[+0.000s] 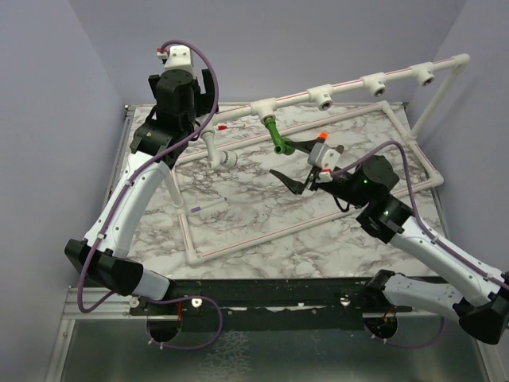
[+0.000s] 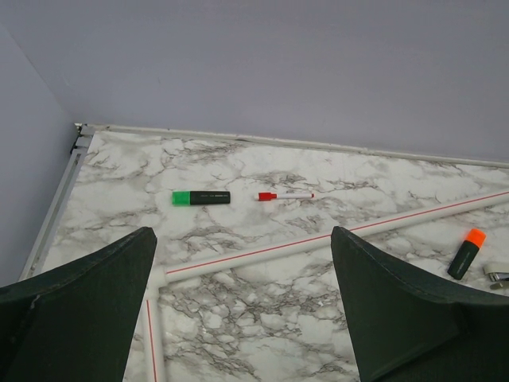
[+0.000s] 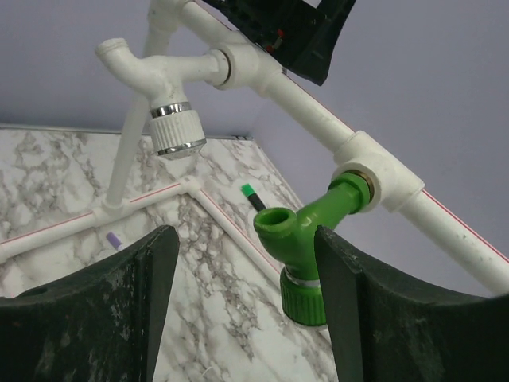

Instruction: Install the water faucets

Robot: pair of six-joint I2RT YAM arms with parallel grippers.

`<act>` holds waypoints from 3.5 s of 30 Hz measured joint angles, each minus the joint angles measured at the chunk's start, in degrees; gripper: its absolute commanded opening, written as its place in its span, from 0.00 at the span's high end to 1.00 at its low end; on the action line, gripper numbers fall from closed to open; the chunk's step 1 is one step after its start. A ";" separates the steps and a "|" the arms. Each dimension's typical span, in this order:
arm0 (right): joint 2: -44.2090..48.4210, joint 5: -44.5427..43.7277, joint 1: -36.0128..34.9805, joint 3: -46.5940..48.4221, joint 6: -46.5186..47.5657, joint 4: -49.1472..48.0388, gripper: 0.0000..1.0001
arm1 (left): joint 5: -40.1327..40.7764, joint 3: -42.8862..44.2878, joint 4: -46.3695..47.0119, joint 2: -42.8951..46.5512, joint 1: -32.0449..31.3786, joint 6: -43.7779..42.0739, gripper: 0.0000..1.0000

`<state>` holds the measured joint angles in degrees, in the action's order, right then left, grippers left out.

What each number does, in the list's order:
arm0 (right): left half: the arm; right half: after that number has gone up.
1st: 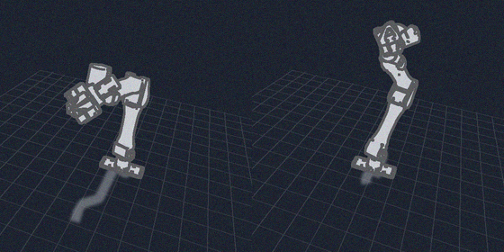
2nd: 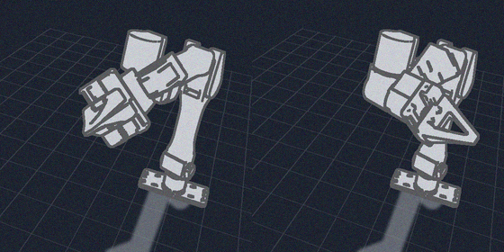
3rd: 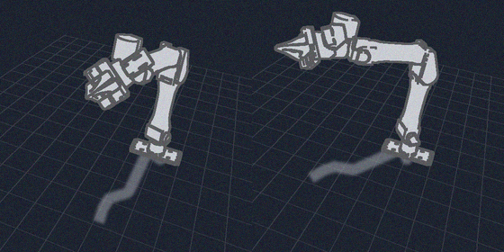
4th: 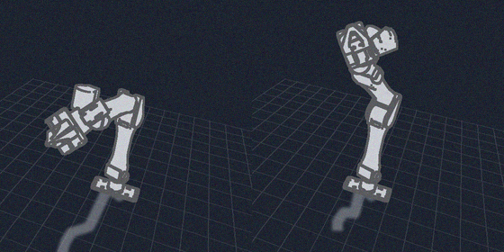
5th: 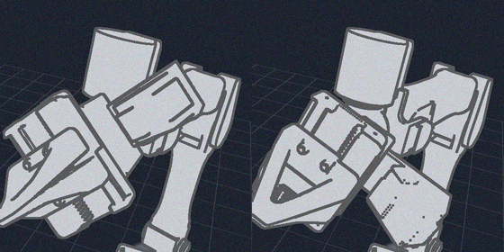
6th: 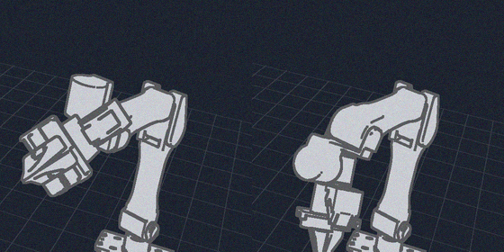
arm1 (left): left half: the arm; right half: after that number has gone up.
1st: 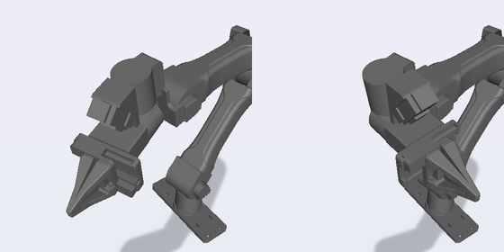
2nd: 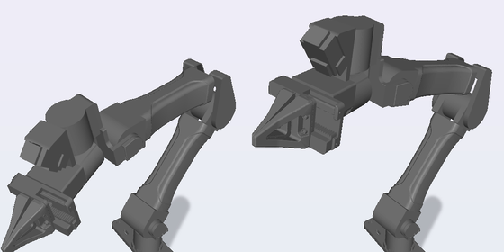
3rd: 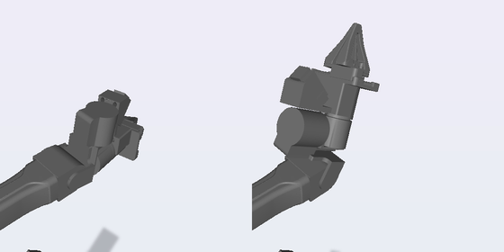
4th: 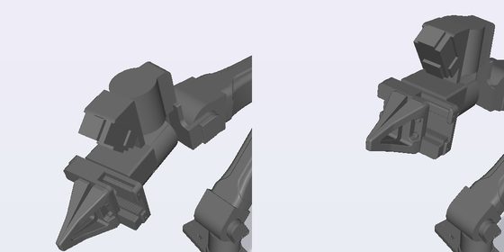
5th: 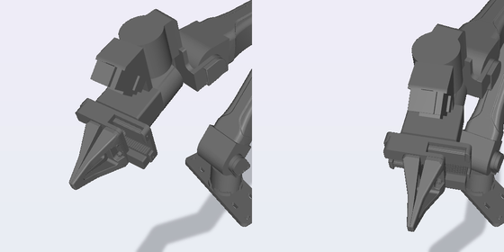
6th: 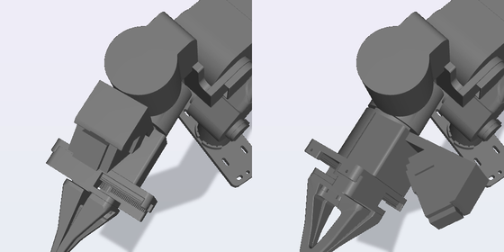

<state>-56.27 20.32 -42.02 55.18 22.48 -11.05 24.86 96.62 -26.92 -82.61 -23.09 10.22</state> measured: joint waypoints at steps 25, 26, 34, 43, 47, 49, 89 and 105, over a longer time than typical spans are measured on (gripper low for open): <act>-13.31 -39.47 -14.99 -0.72 23.21 -17.40 0.49 | -1.14 -0.63 0.63 0.46 0.09 -0.07 0.08; -13.62 -40.57 -15.06 -0.72 23.91 -17.90 0.51 | -1.18 -0.66 0.66 0.46 0.09 -0.07 0.08; -14.88 -44.72 -16.09 -0.83 27.43 -20.57 0.99 | -1.49 -0.68 0.66 0.52 0.09 -0.17 0.08; -16.17 -47.74 -17.57 -1.68 34.53 -24.11 0.99 | -1.90 -0.72 0.68 0.55 0.09 -0.20 0.08; -16.96 -47.95 -17.90 -2.86 45.68 -26.29 1.00 | -2.40 -0.72 0.66 0.55 0.11 -0.20 0.08; -17.05 -47.91 -17.92 -3.39 49.92 -27.02 0.99 | -2.60 -0.72 0.66 0.55 0.11 -0.20 0.08; -17.07 -60.83 -18.14 3.82 -25.90 -18.49 1.00 | -5.44 -0.72 0.79 0.66 0.13 -0.17 0.08; -11.52 -63.06 -17.88 1.53 -80.02 -8.57 0.81 | -6.97 -1.11 -0.57 0.85 -0.28 0.66 0.08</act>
<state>-67.79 -42.74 -59.90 56.71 -57.54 -19.62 17.89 95.50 -27.49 -81.76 -23.38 10.87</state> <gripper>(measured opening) 0.330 0.920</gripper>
